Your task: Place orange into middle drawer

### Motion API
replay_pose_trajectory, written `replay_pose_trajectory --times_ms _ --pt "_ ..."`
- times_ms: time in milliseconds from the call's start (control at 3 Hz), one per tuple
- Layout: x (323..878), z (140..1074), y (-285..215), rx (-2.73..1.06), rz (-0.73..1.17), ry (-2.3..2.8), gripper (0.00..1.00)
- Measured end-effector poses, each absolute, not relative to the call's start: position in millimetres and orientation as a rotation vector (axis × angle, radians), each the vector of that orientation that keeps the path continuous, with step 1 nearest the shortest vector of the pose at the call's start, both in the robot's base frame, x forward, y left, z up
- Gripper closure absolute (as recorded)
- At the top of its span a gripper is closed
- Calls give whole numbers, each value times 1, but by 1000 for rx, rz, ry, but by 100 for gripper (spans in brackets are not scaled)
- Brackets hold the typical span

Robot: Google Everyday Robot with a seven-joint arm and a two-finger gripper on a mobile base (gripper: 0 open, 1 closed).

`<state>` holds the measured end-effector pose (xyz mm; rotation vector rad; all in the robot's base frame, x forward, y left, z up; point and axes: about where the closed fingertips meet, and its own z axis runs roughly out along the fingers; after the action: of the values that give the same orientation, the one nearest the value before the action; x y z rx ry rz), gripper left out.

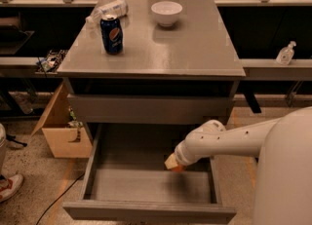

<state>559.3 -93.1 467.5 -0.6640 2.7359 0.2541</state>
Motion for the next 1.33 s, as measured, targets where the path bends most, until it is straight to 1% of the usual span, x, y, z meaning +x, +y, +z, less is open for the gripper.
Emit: replay_pose_trajectory --times_ms 333,1000,1333 --pt "552 440 -95 -640 275 2764 100" --pt "542 402 -82 -617 335 2789 100" --pt "544 397 -72 -629 362 2780 82"
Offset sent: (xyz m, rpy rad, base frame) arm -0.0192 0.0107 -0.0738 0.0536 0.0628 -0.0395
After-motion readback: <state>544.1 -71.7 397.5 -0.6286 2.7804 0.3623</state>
